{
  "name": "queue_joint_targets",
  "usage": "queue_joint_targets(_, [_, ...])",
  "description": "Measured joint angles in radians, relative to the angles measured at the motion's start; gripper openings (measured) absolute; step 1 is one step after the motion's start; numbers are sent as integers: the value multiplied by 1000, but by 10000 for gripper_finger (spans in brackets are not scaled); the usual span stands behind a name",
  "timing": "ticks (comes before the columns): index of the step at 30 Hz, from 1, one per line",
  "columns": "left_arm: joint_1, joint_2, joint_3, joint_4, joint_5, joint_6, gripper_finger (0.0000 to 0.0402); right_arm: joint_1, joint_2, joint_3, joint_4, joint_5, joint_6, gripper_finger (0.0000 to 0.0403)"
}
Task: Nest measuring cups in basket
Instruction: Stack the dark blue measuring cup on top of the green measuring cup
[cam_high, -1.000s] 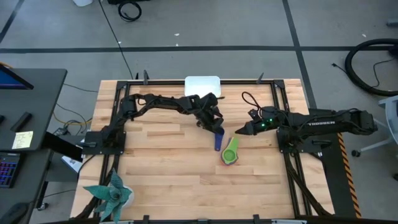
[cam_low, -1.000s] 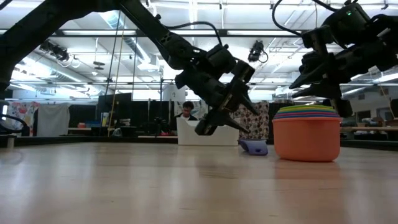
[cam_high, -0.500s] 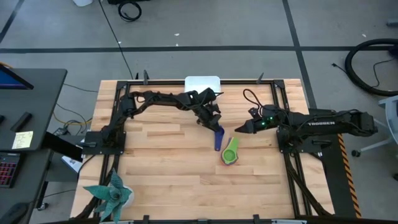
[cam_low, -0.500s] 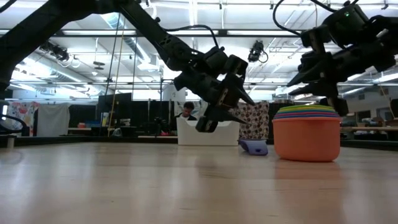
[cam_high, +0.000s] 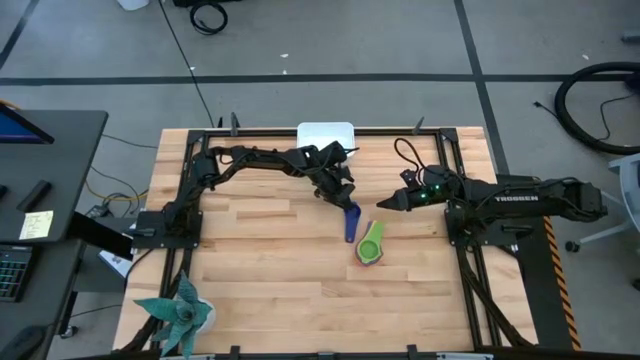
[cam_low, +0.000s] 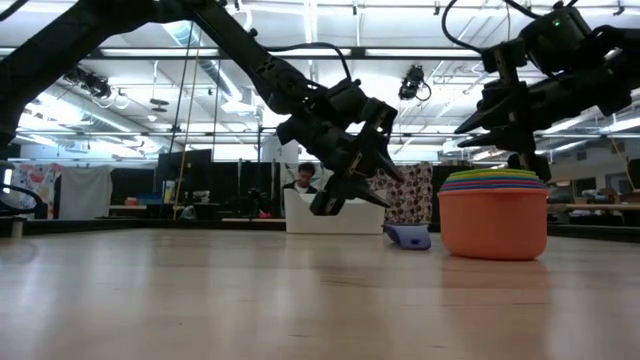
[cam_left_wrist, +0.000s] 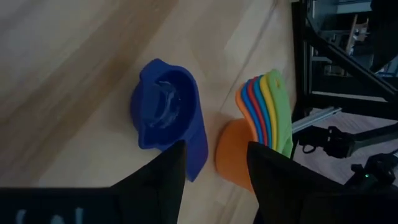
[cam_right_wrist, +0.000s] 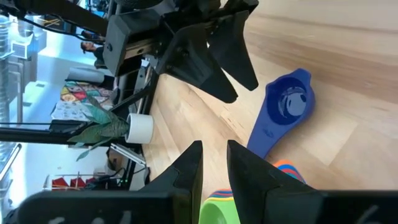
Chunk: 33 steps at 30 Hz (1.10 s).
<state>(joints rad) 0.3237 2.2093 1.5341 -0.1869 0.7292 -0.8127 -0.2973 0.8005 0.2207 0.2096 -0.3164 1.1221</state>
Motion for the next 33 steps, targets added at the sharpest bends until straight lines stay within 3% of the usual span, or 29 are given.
queue_joint_targets(11, [43,-67,1,-33,64,46,130,-14,0,0,14,-49,-4,77])
queue_joint_targets(18, [60,-147,2,-87,12,94,26,-15,0,0,69,-54,-37,77])
queue_joint_targets(22, [47,-179,21,-213,-99,201,9,-15,0,0,74,-93,-104,72])
queue_joint_targets(27, [-4,-187,137,-522,-417,426,4,-15,0,0,82,-118,-137,66])
queue_joint_targets(29, [-30,-178,166,-551,-526,469,5,-15,0,0,83,-123,-140,64])
queue_joint_targets(33, [-60,-177,168,-489,-516,492,13,-15,0,0,91,-126,-154,63])
